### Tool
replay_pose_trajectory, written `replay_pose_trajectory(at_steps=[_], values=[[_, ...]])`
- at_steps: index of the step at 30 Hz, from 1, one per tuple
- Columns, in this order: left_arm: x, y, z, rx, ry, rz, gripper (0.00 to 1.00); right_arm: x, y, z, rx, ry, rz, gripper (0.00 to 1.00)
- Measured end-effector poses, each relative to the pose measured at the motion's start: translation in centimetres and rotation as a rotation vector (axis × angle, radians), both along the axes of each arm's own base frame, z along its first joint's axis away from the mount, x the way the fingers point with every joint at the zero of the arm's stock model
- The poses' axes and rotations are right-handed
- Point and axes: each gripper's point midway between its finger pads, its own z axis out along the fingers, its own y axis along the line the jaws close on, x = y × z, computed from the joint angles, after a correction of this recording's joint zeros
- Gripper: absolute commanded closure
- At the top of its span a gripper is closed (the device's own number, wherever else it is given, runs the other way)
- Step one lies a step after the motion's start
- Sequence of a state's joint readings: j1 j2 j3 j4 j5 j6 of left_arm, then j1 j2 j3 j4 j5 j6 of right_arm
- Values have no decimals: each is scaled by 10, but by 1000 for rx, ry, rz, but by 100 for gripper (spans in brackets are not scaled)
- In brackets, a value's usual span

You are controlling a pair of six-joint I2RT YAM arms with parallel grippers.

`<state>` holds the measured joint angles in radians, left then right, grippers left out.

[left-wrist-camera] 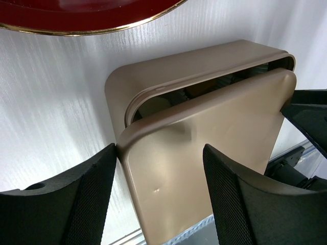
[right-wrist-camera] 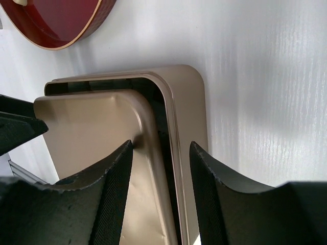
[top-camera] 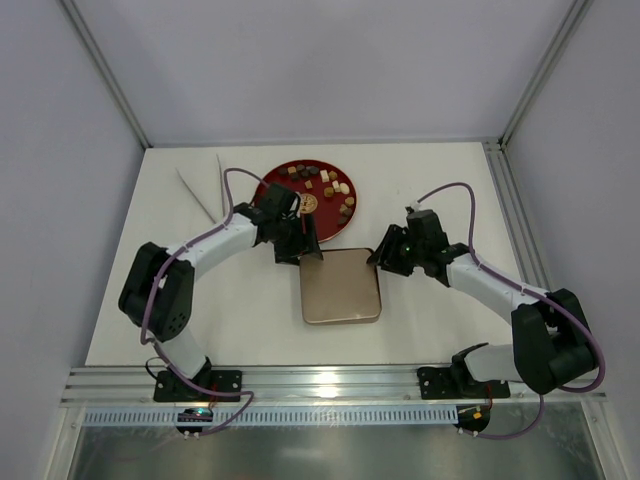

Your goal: Pack the chocolate

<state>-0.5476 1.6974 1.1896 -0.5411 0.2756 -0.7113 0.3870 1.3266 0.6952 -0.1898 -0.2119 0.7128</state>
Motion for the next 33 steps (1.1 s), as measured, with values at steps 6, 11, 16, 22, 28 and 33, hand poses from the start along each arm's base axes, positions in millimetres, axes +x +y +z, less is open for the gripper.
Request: replay_pose_trajectory(at_steps=[6,11,16,22,28,33], values=[[2,0,-3,13,5,-1,33,2,3,3,11,-18,14,41],[8,-2,-5,20,6,2,33,3,5,6,18,-35,35,38],[12,-5,-7,25,12,3,33,4,7,8,25,-46,49,38],[15,-6,-7,24,11,3,33,4,10,10,38,-55,68,39],[21,-9,-6,24,6,4,32,2,10,7,34,-56,81,43],[27,-12,-5,26,-1,7,32,1,10,4,29,-51,84,43]])
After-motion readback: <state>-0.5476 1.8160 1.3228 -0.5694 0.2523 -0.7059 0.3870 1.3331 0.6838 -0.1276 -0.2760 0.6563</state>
